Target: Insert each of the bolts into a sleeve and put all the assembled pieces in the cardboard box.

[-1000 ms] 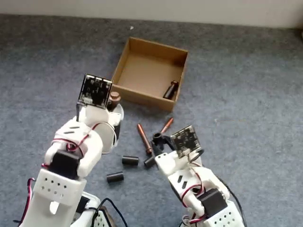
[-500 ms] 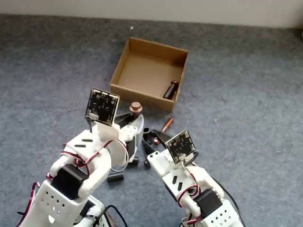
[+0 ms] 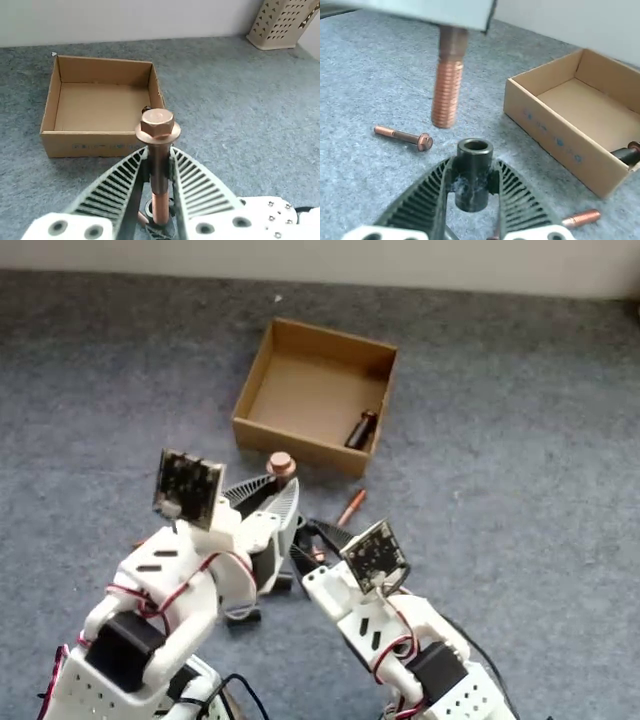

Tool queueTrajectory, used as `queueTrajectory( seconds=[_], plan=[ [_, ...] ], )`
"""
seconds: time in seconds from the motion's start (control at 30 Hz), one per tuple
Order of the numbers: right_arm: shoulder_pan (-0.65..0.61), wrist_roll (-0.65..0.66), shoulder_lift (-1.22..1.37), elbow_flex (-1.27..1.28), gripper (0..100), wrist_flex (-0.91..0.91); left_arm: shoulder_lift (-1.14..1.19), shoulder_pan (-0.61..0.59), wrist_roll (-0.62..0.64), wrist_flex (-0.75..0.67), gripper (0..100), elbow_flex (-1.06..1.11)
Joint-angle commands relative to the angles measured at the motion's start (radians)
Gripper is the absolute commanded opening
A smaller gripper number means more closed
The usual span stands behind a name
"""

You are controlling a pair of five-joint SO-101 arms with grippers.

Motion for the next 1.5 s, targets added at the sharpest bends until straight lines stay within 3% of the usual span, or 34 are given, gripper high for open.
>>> queueTrajectory(
  seconds=[0.0,0.23,0.63,1.47],
  plan=[
    [-0.031,0.005,-0.018,0.018,0.5,-0.031,-0.085,0.007,0.008,-0.087,1,0.061],
    [-0.048,0.002,-0.018,0.01,0.5,-0.031,-0.153,-0.059,0.014,-0.153,1,0.151],
    [-0.048,0.0,-0.018,0.008,0.5,-0.082,-0.265,-0.053,0.011,-0.15,1,0.236],
    [-0.036,0.0,-0.018,-0.062,0.5,-0.077,-0.268,-0.008,0.0,-0.15,1,0.294]
  ],
)
